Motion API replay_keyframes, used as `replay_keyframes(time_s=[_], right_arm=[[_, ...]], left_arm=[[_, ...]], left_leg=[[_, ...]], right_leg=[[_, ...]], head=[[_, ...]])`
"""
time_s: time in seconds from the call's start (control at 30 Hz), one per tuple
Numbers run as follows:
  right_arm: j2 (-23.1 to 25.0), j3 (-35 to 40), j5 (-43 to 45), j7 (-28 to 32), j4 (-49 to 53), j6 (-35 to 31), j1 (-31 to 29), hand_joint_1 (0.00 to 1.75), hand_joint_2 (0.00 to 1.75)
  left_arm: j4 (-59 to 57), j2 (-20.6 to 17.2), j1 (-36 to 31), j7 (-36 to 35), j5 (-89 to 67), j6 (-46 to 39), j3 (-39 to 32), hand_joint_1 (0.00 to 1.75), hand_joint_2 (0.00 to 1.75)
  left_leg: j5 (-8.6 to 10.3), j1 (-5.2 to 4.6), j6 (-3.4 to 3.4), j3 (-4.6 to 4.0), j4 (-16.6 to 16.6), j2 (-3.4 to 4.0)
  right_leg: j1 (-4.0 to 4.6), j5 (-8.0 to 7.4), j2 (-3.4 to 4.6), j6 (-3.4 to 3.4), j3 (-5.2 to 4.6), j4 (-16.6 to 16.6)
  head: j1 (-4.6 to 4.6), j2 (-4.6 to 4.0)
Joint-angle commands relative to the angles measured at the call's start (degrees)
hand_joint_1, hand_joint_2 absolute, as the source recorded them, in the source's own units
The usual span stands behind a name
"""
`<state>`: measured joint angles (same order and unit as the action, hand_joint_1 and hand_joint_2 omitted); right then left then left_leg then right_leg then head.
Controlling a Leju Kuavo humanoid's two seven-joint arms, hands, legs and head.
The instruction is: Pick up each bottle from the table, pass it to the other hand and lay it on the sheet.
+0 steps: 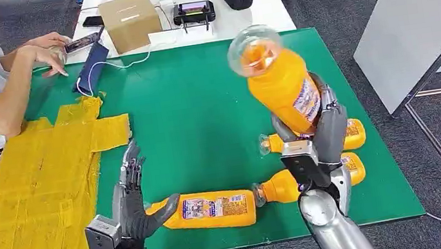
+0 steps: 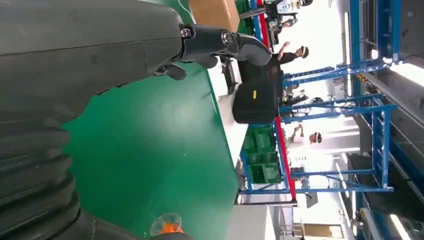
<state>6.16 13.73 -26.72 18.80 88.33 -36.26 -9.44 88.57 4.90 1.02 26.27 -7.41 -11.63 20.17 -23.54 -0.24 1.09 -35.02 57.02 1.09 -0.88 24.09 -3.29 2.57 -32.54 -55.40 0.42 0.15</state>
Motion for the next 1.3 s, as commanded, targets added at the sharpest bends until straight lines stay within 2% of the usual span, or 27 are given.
replay_keyframes(time_s=[0.03,0.17,0.27,0.33,0.43,0.57,0.73,0.93,1.3], right_arm=[[0.44,1.74,10.88,-0.13,-0.91,10.89,2.99,1.75,1.75],[-0.49,10.88,10.35,-4.72,-12.75,24.38,-0.37,1.75,1.75],[1.21,14.54,9.10,-3.38,-19.48,25.03,-2.04,1.75,1.75],[1.39,14.64,9.07,-3.28,-19.56,24.91,-1.96,1.75,1.75],[1.10,18.14,7.63,-4.15,-21.29,27.20,-3.06,1.75,1.75],[2.07,21.53,7.18,-4.30,-25.07,28.63,-4.37,1.75,1.75],[2.93,26.00,5.99,-4.44,-30.03,30.32,-7.35,1.75,1.75],[2.30,31.66,-2.88,-5.36,-29.24,27.78,-9.34,1.75,1.75],[1.97,31.02,-2.41,-5.67,-29.33,27.76,-9.85,1.75,1.75]], left_arm=[[1.31,-1.22,1.34,-0.42,-0.36,-0.60,-2.09,0.00,1.75],[0.71,-1.69,0.18,-0.42,-0.31,-0.33,-1.21,0.00,1.75],[0.28,-1.75,-0.65,-0.43,-0.23,-0.23,-0.58,0.00,1.75],[0.29,-1.73,-0.68,-0.43,-0.23,-0.24,-0.56,0.00,1.75],[-0.19,-1.83,-1.33,-0.45,0.13,0.12,0.01,0.00,1.75],[-0.81,-1.87,-2.17,-0.42,0.78,0.52,0.72,0.00,1.75],[-2.80,-1.73,-4.16,-0.27,1.99,1.24,1.69,0.00,1.75],[-3.83,-1.58,-5.02,-0.12,2.29,1.74,2.19,0.00,1.75],[-4.06,-1.86,-5.22,0.11,2.15,3.00,3.18,0.00,1.75]], left_leg=[[-0.07,0.04,-0.06,0.14,-0.04,0.02],[-0.09,0.07,-0.10,0.23,-0.04,0.10],[-0.07,0.11,-0.10,0.28,-0.11,0.21],[-0.09,0.16,-0.13,0.34,-0.10,0.24],[-0.02,0.17,-0.17,0.23,-0.07,-0.03],[-0.05,0.19,-0.18,0.29,-0.07,0.17],[0.01,0.17,-0.21,0.23,-0.06,0.00],[-0.03,0.19,-0.20,0.27,-0.03,-0.04],[0.06,0.16,-0.16,0.10,-0.06,-0.05]], right_leg=[[0.02,0.04,0.22,-0.07,0.14,0.06],[0.04,0.04,0.38,-0.11,0.19,0.06],[0.09,-0.03,0.46,-0.12,0.21,0.12],[0.13,-0.01,0.59,-0.15,0.24,0.10],[0.10,0.07,0.31,-0.13,0.21,0.04],[0.11,0.03,0.54,-0.13,0.24,0.07],[0.09,0.06,0.33,-0.15,0.20,0.02],[0.10,0.09,0.37,-0.15,0.26,0.02],[0.10,0.03,0.16,-0.09,0.07,0.03]], head=[[0.02,0.00],[0.00,0.00],[0.02,0.00],[0.00,0.00],[0.00,0.00],[0.02,0.00],[0.02,0.00],[0.00,0.00],[0.00,0.00]])
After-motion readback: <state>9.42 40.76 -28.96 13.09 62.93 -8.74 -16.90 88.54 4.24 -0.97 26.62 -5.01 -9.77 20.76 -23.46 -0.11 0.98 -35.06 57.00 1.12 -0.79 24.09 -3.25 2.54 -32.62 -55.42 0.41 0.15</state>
